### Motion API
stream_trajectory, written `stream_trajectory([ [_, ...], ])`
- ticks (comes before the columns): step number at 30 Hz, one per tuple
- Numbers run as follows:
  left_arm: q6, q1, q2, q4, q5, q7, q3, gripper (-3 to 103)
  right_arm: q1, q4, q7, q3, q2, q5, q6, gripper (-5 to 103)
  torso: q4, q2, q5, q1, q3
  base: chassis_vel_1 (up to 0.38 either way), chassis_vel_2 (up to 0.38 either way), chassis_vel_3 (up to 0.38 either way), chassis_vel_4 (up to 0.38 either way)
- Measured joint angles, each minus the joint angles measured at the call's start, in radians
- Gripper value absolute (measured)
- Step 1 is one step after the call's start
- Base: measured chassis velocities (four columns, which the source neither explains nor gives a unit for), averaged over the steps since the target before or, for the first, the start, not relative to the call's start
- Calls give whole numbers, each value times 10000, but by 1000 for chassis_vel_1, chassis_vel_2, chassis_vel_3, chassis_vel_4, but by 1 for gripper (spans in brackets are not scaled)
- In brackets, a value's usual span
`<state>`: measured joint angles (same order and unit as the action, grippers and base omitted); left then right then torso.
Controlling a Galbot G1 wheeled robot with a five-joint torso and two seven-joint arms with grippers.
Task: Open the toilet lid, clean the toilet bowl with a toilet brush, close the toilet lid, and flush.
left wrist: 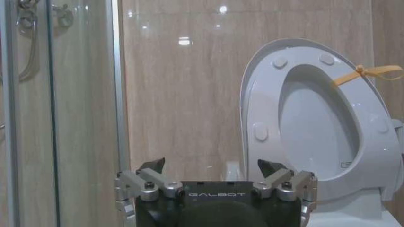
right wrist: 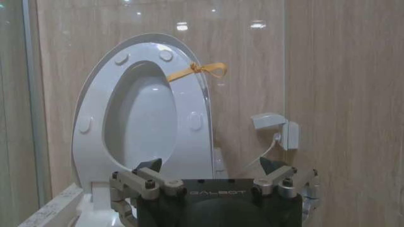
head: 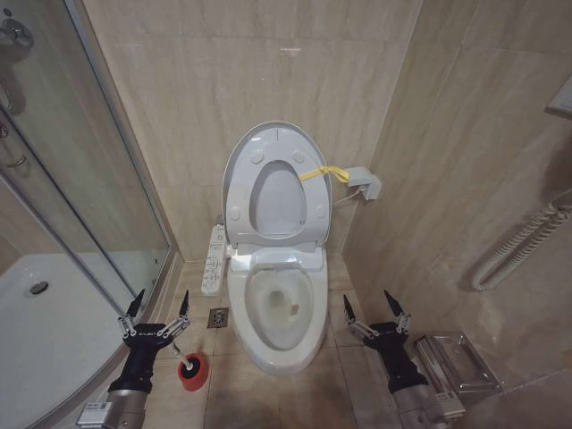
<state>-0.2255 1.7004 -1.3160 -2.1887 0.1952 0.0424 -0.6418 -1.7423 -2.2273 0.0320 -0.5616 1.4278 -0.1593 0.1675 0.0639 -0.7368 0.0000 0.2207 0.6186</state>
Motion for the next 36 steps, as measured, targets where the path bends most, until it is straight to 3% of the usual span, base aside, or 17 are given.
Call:
stream_trajectory([
  [36,0,0,0,-1,0,0,0,99,1,0,0,0,0,0,0,100,0,0,0,0,0,0,0,0,0],
])
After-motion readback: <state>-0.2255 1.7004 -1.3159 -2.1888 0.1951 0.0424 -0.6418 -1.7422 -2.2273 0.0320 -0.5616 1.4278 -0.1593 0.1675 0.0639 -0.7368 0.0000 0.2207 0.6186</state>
